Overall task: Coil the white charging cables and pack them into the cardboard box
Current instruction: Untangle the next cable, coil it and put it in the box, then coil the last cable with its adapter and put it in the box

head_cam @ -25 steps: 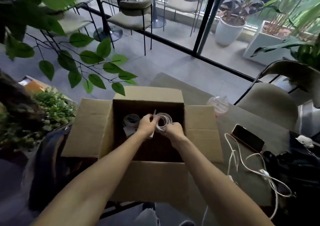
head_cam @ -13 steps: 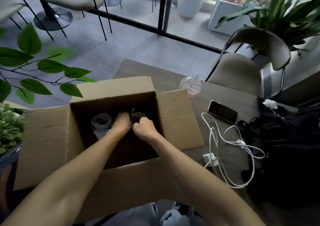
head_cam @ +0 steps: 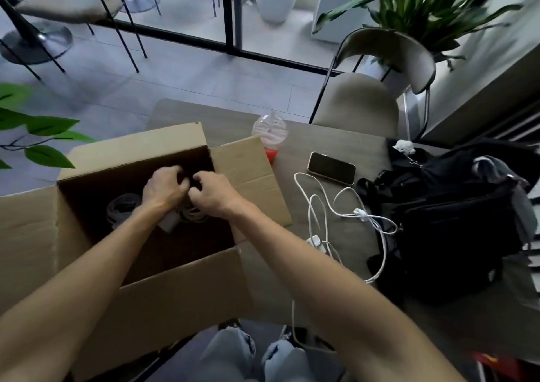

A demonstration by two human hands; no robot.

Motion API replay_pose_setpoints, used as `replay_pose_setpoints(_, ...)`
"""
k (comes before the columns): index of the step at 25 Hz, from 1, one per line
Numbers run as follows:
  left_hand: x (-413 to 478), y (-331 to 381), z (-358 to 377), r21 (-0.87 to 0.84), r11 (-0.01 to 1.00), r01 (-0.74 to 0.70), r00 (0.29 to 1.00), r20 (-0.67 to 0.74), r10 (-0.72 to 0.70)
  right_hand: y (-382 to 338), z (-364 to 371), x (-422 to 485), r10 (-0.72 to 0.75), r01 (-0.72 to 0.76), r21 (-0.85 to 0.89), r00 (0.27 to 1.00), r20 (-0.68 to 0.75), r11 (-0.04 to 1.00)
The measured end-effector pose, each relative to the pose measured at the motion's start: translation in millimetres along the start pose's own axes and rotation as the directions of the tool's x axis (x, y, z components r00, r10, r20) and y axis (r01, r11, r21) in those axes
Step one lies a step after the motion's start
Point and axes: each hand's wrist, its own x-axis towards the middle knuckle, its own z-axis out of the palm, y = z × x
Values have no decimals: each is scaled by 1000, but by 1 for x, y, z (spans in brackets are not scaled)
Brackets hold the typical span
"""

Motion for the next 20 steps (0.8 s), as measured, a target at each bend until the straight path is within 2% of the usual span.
replay_pose_setpoints(3, -16, 45, -35, -246, 954, -169, 973, -197, 122, 1, -50, -16, -81, 91, 100, 992, -96, 991)
replay_pose_setpoints(6, -42, 107, -52, -346, 850, -398, 917, -189, 352, 26, -99, -41, -154, 169, 41, 957, -247, 985)
replay_pose_setpoints(8, -63, 144, -46, -384, 791, -476, 876, -124, 466, 58, -121, -59, -139, 127, -69, 964, -228, 990)
replay_pose_setpoints(9, -74, 160, -38, -400, 770, -498, 858, -98, 504, 79, -128, -70, -130, 99, -193, 979, -155, 976)
replay_pose_setpoints(11, -100, 186, -16, -437, 753, -492, 847, -39, 530, 127, -134, -98, -75, 98, -468, 995, 68, 878)
replay_pose_setpoints(13, -122, 202, 8, -446, 769, -459, 849, 35, 527, 169, -135, -126, -4, 137, -630, 978, 208, 764)
replay_pose_setpoints(16, -146, 207, 48, -424, 845, -327, 886, 172, 430, 208, -137, -145, 13, 118, -750, 986, 166, 650)
replay_pose_setpoints(18, -160, 203, 78, -266, 893, -363, 854, 287, 433, 217, -142, -142, 36, 62, -773, 993, 109, 631)
replay_pose_setpoints(20, -177, 200, 107, -93, 910, -403, 802, 443, 401, 223, -151, -143, 40, 53, -732, 993, 109, 680)
